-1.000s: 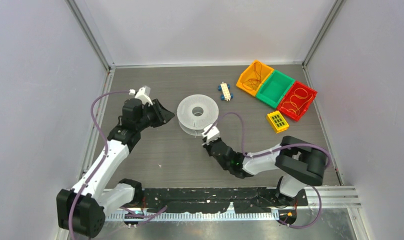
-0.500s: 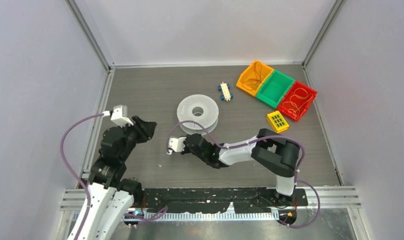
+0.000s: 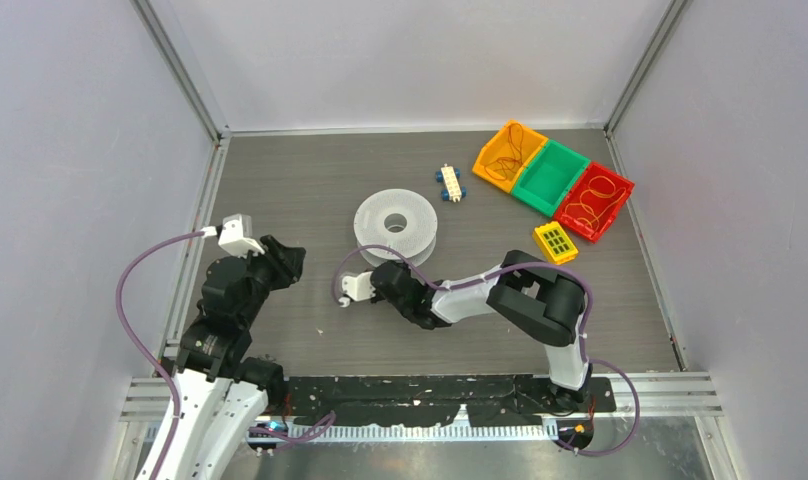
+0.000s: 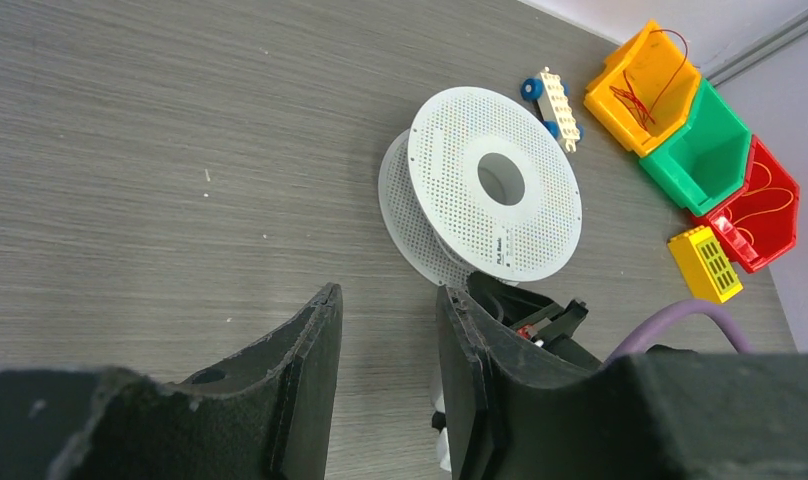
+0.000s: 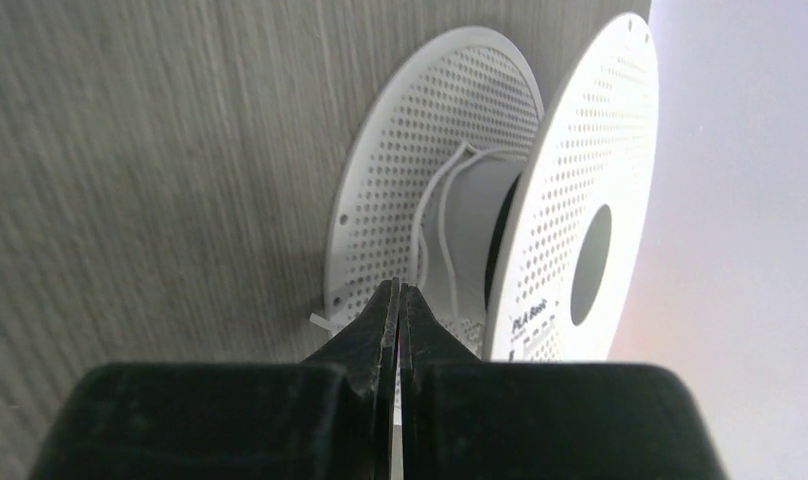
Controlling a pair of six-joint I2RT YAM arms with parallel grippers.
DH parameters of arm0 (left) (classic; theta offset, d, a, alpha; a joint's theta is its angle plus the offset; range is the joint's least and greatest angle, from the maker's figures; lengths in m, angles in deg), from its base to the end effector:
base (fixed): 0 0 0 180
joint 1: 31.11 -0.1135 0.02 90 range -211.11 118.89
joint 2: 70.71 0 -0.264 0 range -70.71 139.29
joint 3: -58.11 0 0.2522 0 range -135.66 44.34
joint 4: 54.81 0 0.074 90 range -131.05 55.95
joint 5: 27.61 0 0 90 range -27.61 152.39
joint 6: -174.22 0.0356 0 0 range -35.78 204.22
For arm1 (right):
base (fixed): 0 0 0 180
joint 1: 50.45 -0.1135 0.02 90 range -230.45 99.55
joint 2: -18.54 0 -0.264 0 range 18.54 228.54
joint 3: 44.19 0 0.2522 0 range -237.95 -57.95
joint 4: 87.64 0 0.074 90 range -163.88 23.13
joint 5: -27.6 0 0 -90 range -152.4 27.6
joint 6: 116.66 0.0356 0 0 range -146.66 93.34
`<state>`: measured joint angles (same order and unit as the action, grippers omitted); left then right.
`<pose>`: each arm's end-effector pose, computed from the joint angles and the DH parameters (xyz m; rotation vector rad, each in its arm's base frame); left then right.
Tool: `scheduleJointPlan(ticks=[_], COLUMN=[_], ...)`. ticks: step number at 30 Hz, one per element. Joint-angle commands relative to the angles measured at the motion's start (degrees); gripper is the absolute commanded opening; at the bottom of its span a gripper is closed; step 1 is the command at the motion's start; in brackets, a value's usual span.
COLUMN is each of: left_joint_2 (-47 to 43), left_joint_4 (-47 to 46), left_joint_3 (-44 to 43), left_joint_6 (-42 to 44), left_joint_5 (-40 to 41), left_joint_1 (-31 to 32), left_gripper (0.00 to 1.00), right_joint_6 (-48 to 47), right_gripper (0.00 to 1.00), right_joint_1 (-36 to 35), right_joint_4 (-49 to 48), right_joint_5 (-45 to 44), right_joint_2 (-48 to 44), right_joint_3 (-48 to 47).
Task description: Wrap the cables
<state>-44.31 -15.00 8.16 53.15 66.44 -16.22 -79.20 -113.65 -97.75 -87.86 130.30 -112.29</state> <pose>0.1165 -0.0284 0.3010 -0.3143 1.8563 -0.4898 0.1890 0.3401 0.1259 -1.6423 1.3320 -0.3675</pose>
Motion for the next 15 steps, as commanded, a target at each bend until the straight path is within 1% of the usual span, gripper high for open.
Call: scheduleJointPlan(ticks=[1,15], left_joint_2=[0.14,-0.29], left_joint_4=[-1.59,-1.26], left_joint_3=[-0.34,-0.31], left_joint_6=[-0.15,-0.04], left_joint_5=[0.53,1.39], left_joint_1=[0.05,0.05], left_gripper=[0.41,0.41], right_joint_6=[-1.48,-2.54], right_gripper=[0.05,0.05], right_joint_1=[0.69,3.26], right_joint_4=[-3.35,-7.51], right_joint_5=[-5.38,-6.37], right_joint_2=[0.21,0.85], right_joint_3=[0.23,2.87])
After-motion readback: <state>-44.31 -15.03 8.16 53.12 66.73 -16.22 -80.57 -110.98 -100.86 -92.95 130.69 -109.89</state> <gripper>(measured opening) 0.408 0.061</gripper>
